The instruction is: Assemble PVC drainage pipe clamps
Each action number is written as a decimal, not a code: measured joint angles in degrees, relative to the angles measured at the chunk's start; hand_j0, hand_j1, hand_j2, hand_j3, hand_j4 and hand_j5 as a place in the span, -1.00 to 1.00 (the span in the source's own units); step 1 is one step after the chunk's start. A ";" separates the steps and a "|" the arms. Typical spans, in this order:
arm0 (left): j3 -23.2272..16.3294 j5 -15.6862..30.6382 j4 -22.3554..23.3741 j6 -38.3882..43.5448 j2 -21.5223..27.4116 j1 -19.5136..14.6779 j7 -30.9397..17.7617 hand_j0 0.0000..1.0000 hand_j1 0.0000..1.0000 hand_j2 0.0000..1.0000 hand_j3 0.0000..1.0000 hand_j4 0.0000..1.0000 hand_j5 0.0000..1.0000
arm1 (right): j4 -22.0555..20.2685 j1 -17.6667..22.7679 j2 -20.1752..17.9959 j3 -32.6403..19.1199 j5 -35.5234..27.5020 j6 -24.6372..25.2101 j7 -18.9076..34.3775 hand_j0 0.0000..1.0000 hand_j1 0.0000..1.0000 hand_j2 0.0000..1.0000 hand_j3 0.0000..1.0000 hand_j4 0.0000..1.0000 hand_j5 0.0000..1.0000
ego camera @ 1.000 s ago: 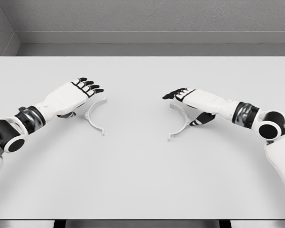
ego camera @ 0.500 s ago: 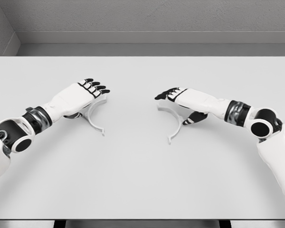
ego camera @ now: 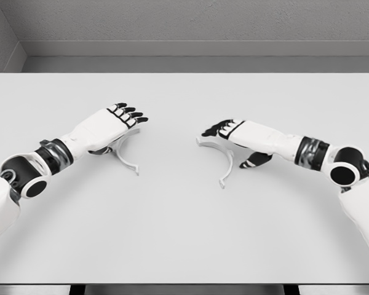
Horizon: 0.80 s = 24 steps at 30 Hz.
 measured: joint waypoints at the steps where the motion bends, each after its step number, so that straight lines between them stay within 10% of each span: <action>1: -0.02 0.02 0.00 -0.01 -0.03 0.00 0.00 1.00 1.00 1.00 1.00 1.00 1.00 | -1.17 0.88 -0.58 -0.04 -0.07 -0.01 0.00 1.00 1.00 1.00 1.00 1.00 1.00; 24: -0.08 -0.07 2.25 0.07 -1.60 -2.02 0.04 1.00 1.00 1.00 1.00 1.00 1.00 | -6.60 3.17 -1.47 2.42 -0.29 0.03 -0.01 1.00 1.00 1.00 1.00 1.00 1.00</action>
